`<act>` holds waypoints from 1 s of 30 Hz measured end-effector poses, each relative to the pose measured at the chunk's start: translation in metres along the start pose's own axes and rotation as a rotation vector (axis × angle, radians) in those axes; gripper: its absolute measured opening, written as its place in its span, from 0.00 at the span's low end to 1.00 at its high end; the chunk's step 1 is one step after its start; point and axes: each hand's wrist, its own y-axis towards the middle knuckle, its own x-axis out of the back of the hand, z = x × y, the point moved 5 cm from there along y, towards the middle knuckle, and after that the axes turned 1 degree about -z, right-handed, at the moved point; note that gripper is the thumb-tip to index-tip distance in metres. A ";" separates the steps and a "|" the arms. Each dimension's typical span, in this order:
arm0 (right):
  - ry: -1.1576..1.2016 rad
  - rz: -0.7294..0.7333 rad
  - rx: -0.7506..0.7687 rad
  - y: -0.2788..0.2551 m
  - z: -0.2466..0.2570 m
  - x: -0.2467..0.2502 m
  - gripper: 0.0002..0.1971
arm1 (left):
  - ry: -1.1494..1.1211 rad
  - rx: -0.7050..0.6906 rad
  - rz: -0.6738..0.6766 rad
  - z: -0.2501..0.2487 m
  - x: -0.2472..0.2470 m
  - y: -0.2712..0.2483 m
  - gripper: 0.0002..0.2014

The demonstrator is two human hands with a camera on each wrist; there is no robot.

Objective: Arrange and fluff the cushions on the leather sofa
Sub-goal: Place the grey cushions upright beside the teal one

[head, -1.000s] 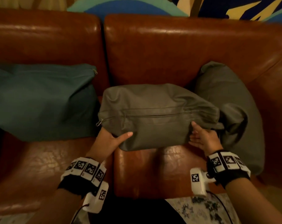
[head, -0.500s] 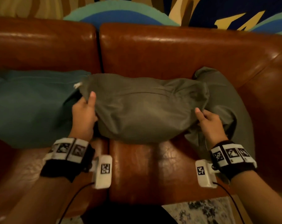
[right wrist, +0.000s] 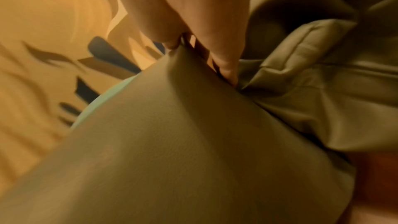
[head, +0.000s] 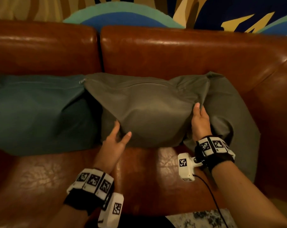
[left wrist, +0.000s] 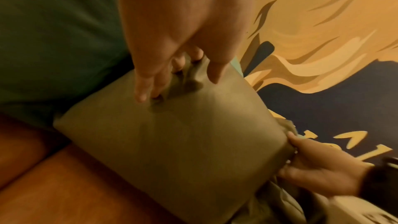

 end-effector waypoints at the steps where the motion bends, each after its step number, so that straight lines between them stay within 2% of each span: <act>1: 0.003 -0.038 0.033 0.004 0.003 0.005 0.34 | -0.004 0.011 0.033 -0.001 -0.005 -0.009 0.41; 4: -0.068 -0.061 0.102 0.016 0.009 0.009 0.29 | 0.095 -0.046 0.047 -0.004 -0.002 -0.017 0.36; 6: -0.157 -0.025 0.140 0.016 0.010 0.002 0.29 | 0.116 -0.091 -0.128 -0.014 0.020 -0.009 0.32; 8: -0.217 -0.001 0.148 0.014 0.009 -0.007 0.29 | 0.103 -0.039 -0.237 -0.011 0.043 0.008 0.38; 9: -0.244 0.019 0.146 0.014 0.010 -0.010 0.29 | 0.112 0.006 -0.187 -0.008 0.047 0.018 0.44; 11: -0.285 0.051 0.095 0.013 0.013 -0.011 0.30 | 0.185 0.034 0.027 0.000 0.045 0.037 0.53; 13: -0.279 0.105 0.029 0.013 0.016 -0.009 0.32 | 0.265 0.063 0.137 0.007 0.041 0.049 0.54; 14: -0.276 0.128 0.013 0.007 0.019 -0.009 0.32 | 0.283 0.062 0.127 0.006 0.041 0.050 0.54; 16: -0.204 0.142 0.007 -0.007 0.021 -0.002 0.33 | 0.355 -0.020 -0.002 -0.005 0.045 0.039 0.45; 18: -0.082 0.090 0.026 -0.027 0.016 0.017 0.26 | 0.483 -0.208 -0.138 -0.023 0.043 0.010 0.22; 19: -0.051 0.051 0.059 -0.039 0.013 0.031 0.19 | 0.529 -0.298 -0.098 -0.029 0.036 -0.006 0.14; 21: -0.009 -0.057 0.122 -0.058 0.004 0.065 0.08 | 0.595 -0.407 0.158 -0.034 0.013 -0.030 0.12; 23: 0.011 -0.174 0.102 -0.076 -0.007 0.106 0.09 | 0.703 -0.478 0.400 -0.035 -0.010 -0.043 0.14; 25: -0.001 -0.284 0.055 -0.088 -0.026 0.150 0.10 | 0.852 -0.568 0.570 -0.043 -0.038 -0.057 0.11; 28: 0.019 -0.455 -0.060 -0.090 -0.071 0.211 0.05 | 0.940 -0.666 0.711 -0.058 -0.088 -0.078 0.11; 30: -0.022 -0.483 -0.190 -0.080 -0.112 0.237 0.12 | 0.884 -0.683 0.700 -0.067 -0.123 -0.079 0.12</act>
